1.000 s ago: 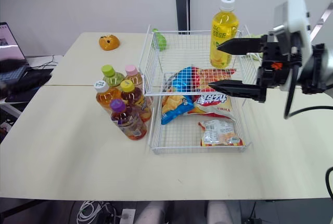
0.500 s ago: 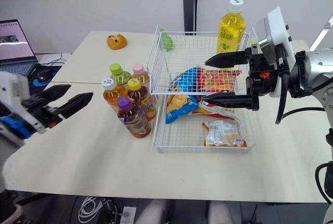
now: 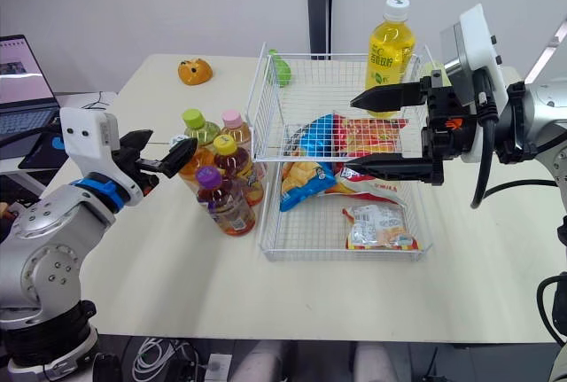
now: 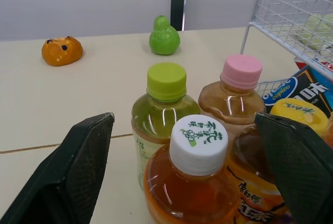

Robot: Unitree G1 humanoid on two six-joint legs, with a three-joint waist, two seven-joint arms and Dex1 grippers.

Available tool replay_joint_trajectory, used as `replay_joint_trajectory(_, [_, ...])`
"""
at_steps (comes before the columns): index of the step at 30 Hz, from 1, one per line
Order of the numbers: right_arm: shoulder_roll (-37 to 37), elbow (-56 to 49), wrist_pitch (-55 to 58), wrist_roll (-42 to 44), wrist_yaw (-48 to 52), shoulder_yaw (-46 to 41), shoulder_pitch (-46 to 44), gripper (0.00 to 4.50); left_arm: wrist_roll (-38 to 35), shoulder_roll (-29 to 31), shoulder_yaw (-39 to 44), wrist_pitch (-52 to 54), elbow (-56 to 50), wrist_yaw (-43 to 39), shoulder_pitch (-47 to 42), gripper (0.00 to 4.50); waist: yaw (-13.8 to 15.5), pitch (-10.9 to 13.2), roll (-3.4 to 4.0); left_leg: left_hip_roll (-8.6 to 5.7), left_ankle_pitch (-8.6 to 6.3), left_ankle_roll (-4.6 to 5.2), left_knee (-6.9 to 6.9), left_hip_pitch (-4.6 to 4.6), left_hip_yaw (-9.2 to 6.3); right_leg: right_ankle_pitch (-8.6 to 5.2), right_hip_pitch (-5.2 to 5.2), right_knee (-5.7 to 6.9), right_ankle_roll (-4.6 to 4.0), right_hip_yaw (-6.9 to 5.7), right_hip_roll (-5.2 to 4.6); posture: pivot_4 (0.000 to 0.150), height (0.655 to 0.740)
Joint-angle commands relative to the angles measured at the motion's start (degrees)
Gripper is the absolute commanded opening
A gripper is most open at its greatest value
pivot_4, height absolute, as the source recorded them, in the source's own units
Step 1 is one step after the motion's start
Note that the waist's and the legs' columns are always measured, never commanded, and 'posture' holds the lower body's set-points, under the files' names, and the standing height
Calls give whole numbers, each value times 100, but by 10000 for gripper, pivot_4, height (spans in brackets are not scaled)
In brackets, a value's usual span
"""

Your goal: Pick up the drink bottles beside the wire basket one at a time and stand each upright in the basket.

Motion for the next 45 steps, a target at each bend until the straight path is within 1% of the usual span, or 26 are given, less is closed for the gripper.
replay_joint_trajectory(1, [12,-173,42,38,-80,-169,-175,45000,126,-28,-151,-272,14,135,-118,44527,5,0,0,0,0,0,0,0,0,0,0,-1,0,0,0,1500,7400])
replay_joint_trajectory(8, [92,-233,173,57,-190,-153,-273,45000,117,-17,-311,-439,241,137,-217,44527,8,0,0,-1,0,0,0,0,-1,0,0,-1,0,0,0,1500,7400])
replay_joint_trajectory(9, [95,-233,186,62,-195,-156,-285,45000,121,-14,-329,-438,252,150,-225,40809,8,0,0,-1,0,0,0,0,-1,0,0,-1,0,0,0,1500,7400])
replay_joint_trajectory(11, [115,-226,221,73,-217,-144,-335,45000,157,1,-436,-498,301,111,-221,36032,5,0,0,-1,0,0,-1,0,0,0,0,-2,0,0,-1,1500,7400])
replay_joint_trajectory(16, [139,-225,292,78,-246,-142,-396,45000,204,20,-580,-596,322,65,-169,19145,10,0,0,-1,0,0,-1,0,0,0,0,-2,0,0,-1,1500,7400])
replay_joint_trajectory(18, [147,-231,324,81,-262,-138,-426,45000,209,13,-558,-598,311,77,-134,13387,10,0,0,0,0,0,-1,0,-1,0,0,-2,0,-1,0,1500,7400])
replay_joint_trajectory(22, [162,-241,362,70,-278,-148,-443,45000,159,25,-417,-559,195,98,18,13348,7,0,0,-1,0,0,-2,0,-1,0,0,-2,0,0,-1,1500,7400])
replay_joint_trajectory(24, [150,-215,356,41,-286,-166,-454,45000,-8,92,-185,-499,28,30,111,13347,-1,0,0,0,0,0,-2,0,-1,0,0,-2,0,0,-1,1500,7400])
replay_joint_trajectory(27, [79,-144,318,-11,-272,-245,-439,45000,-352,384,218,-331,-166,-198,172,13347,-34,0,0,2,0,0,-3,-1,-1,0,-3,-3,0,0,0,1500,7400])
replay_joint_trajectory(30, [30,-88,302,-22,-259,-321,-407,45000,-740,795,598,-76,-113,-428,48,13347,-40,2,-2,2,0,0,-4,-2,-6,-1,-4,-3,-1,-3,2,1500,7400])
replay_joint_trajectory(32, [0,-13,282,-14,-282,-446,-353,45000,-1350,1505,1111,349,310,-894,-445,13347,-41,8,-10,1,0,0,-3,-4,-6,-1,-4,-4,0,-3,2,1500,7400])
replay_joint_trajectory(34, [-35,43,260,-40,-292,-545,-301,45000,-1751,2213,1356,564,893,-1345,-997,13347,-38,15,-23,6,0,-1,-2,-10,-15,-1,-7,-4,-1,-10,12,1500,7400])
replay_joint_trajectory(36, [-92,73,210,-103,-281,-614,-236,45000,-1971,2776,1277,701,1552,-1641,-1654,13347,-37,16,-25,8,1,-2,-1,-13,-16,-1,-8,-7,-1,-12,15,1500,7400])
replay_joint_trajectory(38, [-174,102,162,-180,-285,-706,-156,45000,-2070,3200,971,738,2201,-1918,-2428,13347,-41,16,-24,5,0,-2,-3,-14,-13,-1,-7,-11,1,-10,13,1500,7400])
replay_joint_trajectory(40, [-283,130,117,-258,-300,-838,-54,45000,-2016,3453,434,700,2851,-2225,-3354,13347,-45,16,-24,1,0,-1,-4,-13,-11,-1,-4,-14,5,-9,10,1500,7400])
replay_joint_trajectory(42, [-393,131,95,-302,-310,-963,56,45000,-1861,3542,-105,633,3373,-2527,-4152,13347,-37,16,-24,-1,1,-2,-4,-13,-12,-1,-4,-10,7,-11,10,1500,7400])
replay_joint_trajectory(45, [-591,56,128,-313,-379,-1265,346,45000,-1385,3349,-1046,351,4359,-3068,-5594,13347,-14,21,-33,0,6,-9,-3,-12,-11,-1,-3,-4,6,-16,15,1500,7400])
